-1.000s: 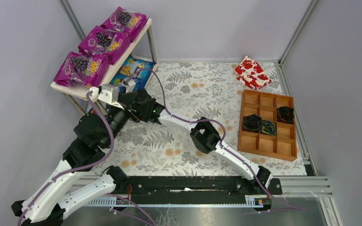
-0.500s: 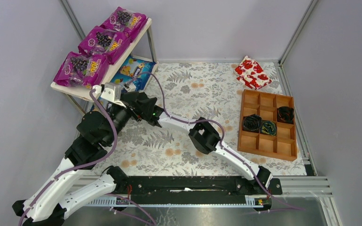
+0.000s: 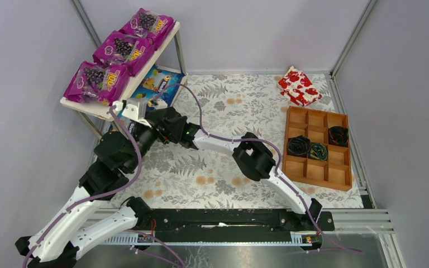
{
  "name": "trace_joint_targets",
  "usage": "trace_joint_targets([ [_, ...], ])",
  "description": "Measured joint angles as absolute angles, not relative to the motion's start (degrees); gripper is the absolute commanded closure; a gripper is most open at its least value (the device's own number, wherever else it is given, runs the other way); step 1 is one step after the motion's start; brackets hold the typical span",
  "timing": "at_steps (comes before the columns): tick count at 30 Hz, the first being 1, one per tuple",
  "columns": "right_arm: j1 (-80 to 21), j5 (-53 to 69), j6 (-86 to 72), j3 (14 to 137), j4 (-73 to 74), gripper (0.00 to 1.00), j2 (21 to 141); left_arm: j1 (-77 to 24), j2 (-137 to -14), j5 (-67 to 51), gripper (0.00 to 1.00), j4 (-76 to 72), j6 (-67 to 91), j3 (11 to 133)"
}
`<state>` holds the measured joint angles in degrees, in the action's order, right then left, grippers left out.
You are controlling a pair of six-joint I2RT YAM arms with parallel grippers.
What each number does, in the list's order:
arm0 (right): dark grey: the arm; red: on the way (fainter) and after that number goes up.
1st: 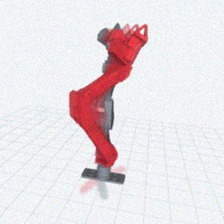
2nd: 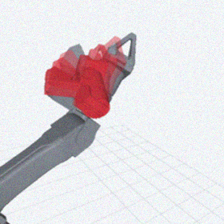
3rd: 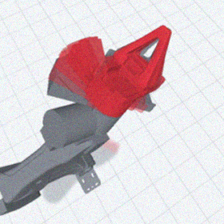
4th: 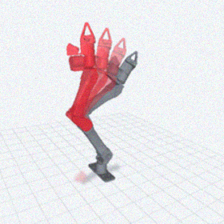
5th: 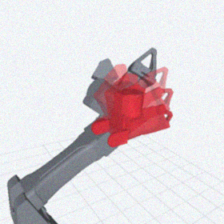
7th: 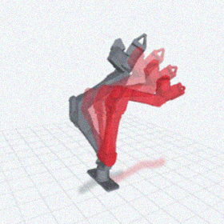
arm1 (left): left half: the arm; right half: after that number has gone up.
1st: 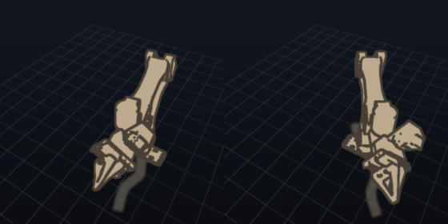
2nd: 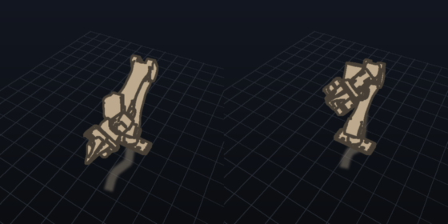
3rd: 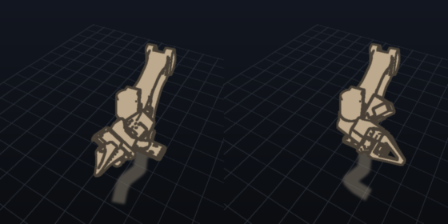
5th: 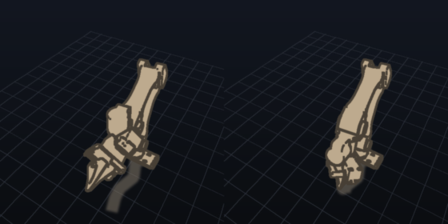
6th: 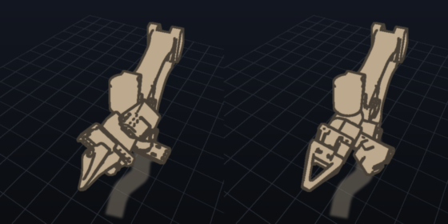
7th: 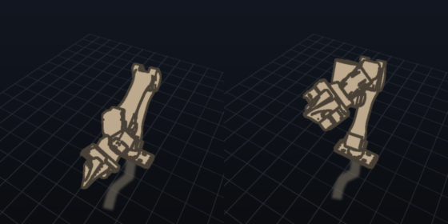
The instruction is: Place and organize the candy bags onto the shelf
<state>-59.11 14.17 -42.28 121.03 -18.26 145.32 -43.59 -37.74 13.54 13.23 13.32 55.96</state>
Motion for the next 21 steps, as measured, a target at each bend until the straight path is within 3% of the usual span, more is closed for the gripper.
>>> trace_joint_targets([
  [2,-59.09,14.22,-42.76,120.64,-18.39,0.43,145.23,-43.59,-37.71,13.69,0.17,13.21,13.32,55.64],
  [11,-59.0,14.37,-44.14,121.3,-18.52,0.77,146.45,-43.55,-38.02,14.37,0.17,13.17,12.91,55.33],
  [21,-58.85,14.22,-46.41,121.21,-19.53,0.73,146.98,-43.55,-38.76,14.37,0.17,13.15,12.91,55.33],
])
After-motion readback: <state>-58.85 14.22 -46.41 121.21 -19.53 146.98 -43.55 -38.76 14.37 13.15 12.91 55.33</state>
